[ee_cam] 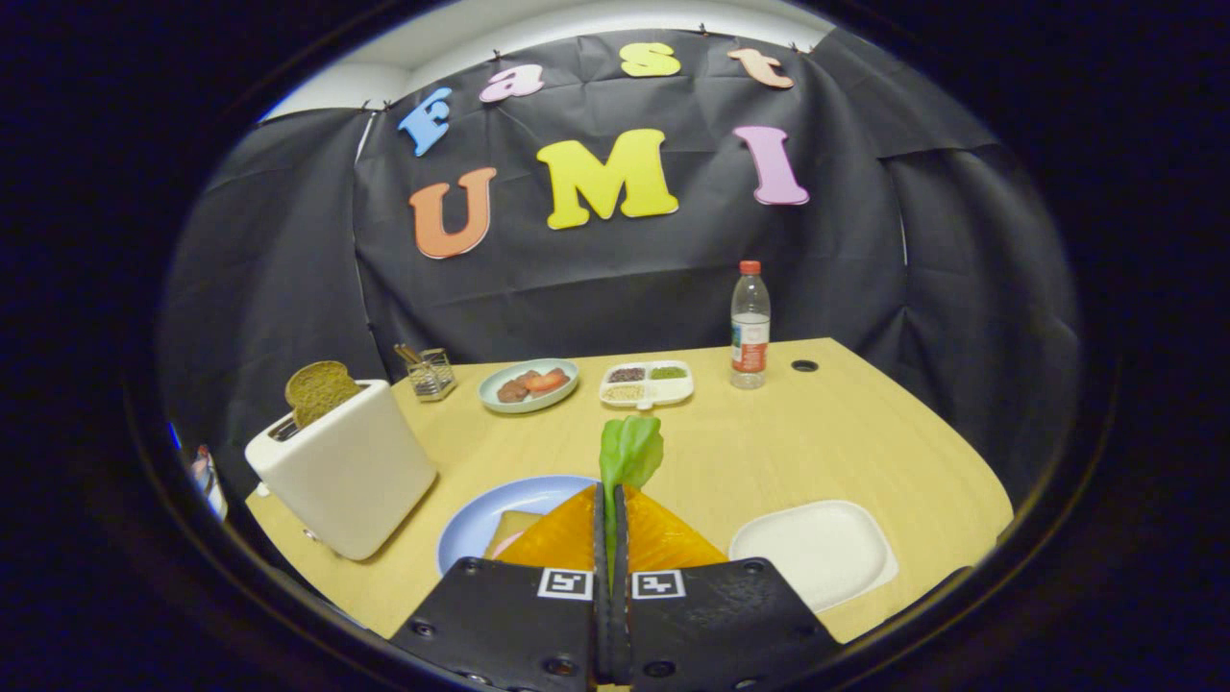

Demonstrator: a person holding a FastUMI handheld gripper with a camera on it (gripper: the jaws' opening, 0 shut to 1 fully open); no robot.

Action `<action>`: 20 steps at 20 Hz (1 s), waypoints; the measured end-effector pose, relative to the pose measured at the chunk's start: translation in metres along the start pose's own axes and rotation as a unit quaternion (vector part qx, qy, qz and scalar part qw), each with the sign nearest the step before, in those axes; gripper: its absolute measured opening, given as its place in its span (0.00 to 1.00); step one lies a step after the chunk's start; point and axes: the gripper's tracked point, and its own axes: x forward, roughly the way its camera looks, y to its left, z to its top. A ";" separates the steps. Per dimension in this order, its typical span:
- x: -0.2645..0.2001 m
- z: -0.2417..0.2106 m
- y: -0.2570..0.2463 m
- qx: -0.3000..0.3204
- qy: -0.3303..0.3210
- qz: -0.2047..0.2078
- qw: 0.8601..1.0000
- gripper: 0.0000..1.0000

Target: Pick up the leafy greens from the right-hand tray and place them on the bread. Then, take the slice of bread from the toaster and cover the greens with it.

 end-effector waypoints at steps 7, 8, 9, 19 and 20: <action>0.027 -0.020 0.057 -0.010 0.037 0.033 0.999 0.00; 0.030 -0.022 0.061 -0.015 0.041 0.032 0.999 0.00; 0.033 -0.023 0.062 -0.019 0.040 0.029 0.999 0.01; 0.038 -0.031 0.074 -0.035 0.045 0.020 0.998 0.26; 0.040 -0.034 0.075 -0.035 0.048 0.020 0.998 0.29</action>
